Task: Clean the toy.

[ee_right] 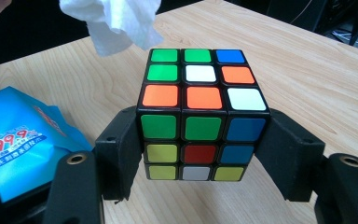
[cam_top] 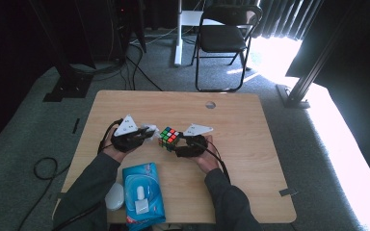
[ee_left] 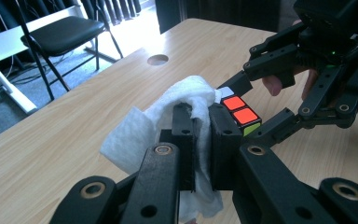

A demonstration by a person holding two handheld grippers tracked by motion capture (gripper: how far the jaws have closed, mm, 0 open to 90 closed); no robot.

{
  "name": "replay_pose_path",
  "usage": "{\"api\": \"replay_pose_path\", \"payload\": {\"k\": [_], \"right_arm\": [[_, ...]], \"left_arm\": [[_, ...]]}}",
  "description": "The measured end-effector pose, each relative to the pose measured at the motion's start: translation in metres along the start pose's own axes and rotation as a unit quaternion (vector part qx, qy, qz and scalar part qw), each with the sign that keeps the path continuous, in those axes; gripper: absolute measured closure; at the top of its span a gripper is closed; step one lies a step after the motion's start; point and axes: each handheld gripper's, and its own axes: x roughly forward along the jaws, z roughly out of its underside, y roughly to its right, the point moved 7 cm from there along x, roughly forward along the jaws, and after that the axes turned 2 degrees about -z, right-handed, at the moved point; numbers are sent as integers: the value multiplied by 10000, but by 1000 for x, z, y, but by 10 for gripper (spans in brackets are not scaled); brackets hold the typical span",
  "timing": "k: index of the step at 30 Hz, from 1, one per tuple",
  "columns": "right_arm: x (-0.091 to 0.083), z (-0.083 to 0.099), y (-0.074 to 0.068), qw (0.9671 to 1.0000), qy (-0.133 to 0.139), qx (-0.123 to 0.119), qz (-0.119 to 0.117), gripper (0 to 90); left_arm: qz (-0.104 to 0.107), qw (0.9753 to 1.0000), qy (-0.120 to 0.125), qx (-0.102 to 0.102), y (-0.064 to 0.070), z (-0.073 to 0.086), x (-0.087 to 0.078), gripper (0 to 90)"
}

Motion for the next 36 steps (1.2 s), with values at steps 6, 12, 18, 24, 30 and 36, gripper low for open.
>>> {"api": "replay_pose_path", "payload": {"k": [6,12,18,24,30,36], "right_arm": [[1,2,2,10000,-14,6,67,345],[4,5,5,9999,-41,28,100,345],[6,7,6,9999,-65,13,126,345],[6,9,9,9998,-82,57,186,345],[6,10,9,9997,-96,58,215,345],[7,11,10,9996,-115,55,268,345]], "left_arm": [[-77,9999,-54,-95,-7,5,0,832],[-133,9998,-44,-104,-9,4,-1,832],[-148,9998,-77,-125,-11,5,-2,831],[-173,9997,-91,-161,-13,7,-1,833],[-193,9995,-143,-202,-14,10,1,833],[-244,9992,-215,-229,-17,15,1,833]]}}
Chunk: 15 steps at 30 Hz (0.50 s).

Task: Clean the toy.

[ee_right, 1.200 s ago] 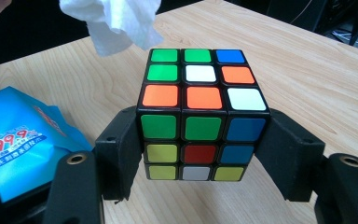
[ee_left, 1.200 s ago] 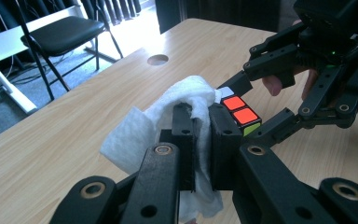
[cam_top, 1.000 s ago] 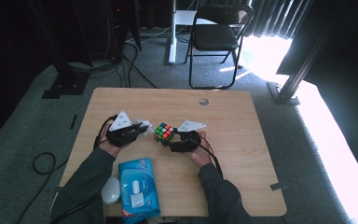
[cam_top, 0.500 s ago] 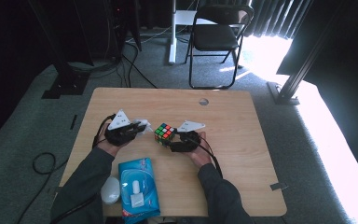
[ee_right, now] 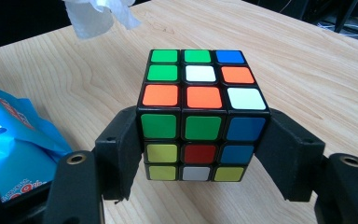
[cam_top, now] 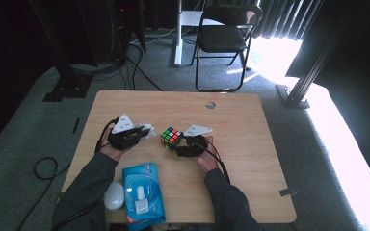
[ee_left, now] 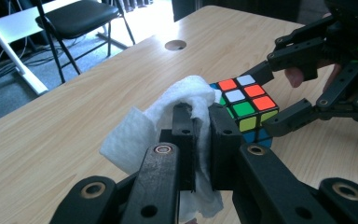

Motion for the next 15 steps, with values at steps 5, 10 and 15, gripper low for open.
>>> {"api": "replay_pose_path", "payload": {"k": [5,10,15], "right_arm": [[1,2,0,10000,-25,-7,31,345],[2,3,0,10000,-49,-23,70,345],[2,3,1,10000,-41,-4,79,345]], "left_arm": [[-47,10000,-40,-70,-4,5,1,831],[-94,9998,-109,-165,-9,11,2,831],[-139,9994,-180,-257,-13,18,5,830]]}}
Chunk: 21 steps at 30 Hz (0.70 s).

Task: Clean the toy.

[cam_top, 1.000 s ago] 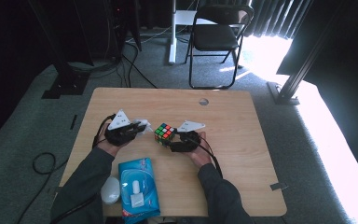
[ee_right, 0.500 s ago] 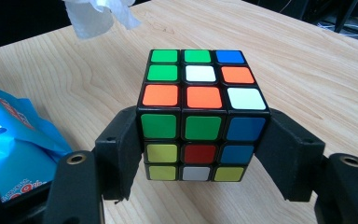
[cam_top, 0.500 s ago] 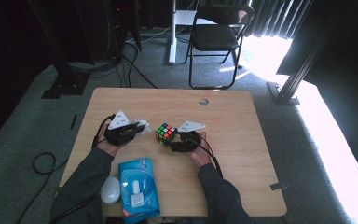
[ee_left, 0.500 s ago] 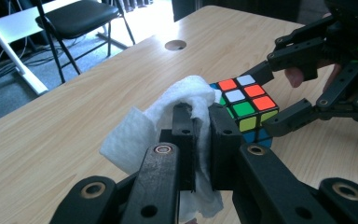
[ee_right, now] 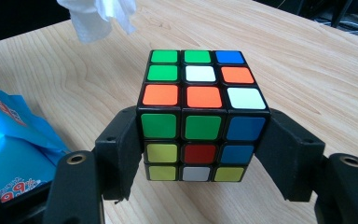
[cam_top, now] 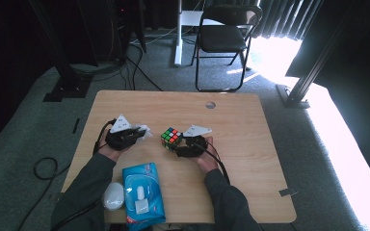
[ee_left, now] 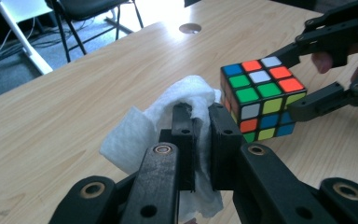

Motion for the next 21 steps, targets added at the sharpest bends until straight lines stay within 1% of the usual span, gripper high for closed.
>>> {"api": "replay_pose_path", "payload": {"k": [3,6,9,21], "right_arm": [[1,0,0,10000,-27,-20,7,345],[1,1,0,10000,-46,-7,9,345],[2,3,1,10000,-64,-4,24,345],[6,8,4,9999,-136,41,80,345]], "left_arm": [[-40,10000,-65,-25,-3,4,1,829],[-44,10000,-76,-35,-4,5,1,828],[-84,9998,-143,-128,-7,12,3,823],[-169,9989,-360,-233,-15,30,10,811]]}}
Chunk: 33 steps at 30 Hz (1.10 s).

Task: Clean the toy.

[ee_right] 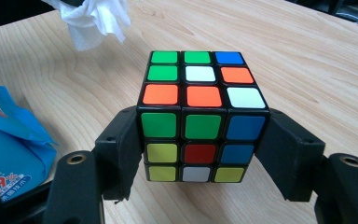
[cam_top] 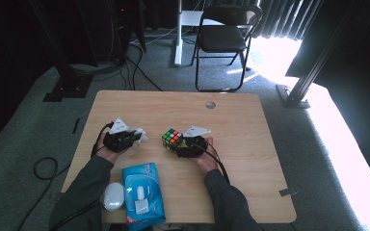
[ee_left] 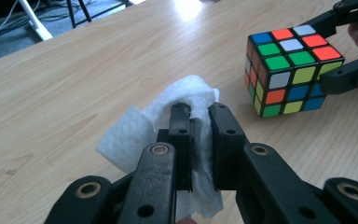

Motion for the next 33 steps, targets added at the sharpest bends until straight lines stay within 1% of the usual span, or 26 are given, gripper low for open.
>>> {"api": "replay_pose_path", "payload": {"k": [12,15,17,26,33], "right_arm": [[9,4,1,10000,-52,44,43,345],[10,6,2,9999,-53,77,54,345],[10,6,2,10000,-53,50,54,345],[14,10,2,9999,-93,57,104,345],[14,14,3,9999,-92,89,82,344]], "left_arm": [[-2,9999,-158,-61,-1,12,10,799],[-28,9998,-202,-41,-1,15,12,778],[-42,9997,-253,-18,-2,17,13,777],[-38,9994,-334,-90,-4,23,16,775],[-37,9990,-425,-147,-6,29,18,762]]}}
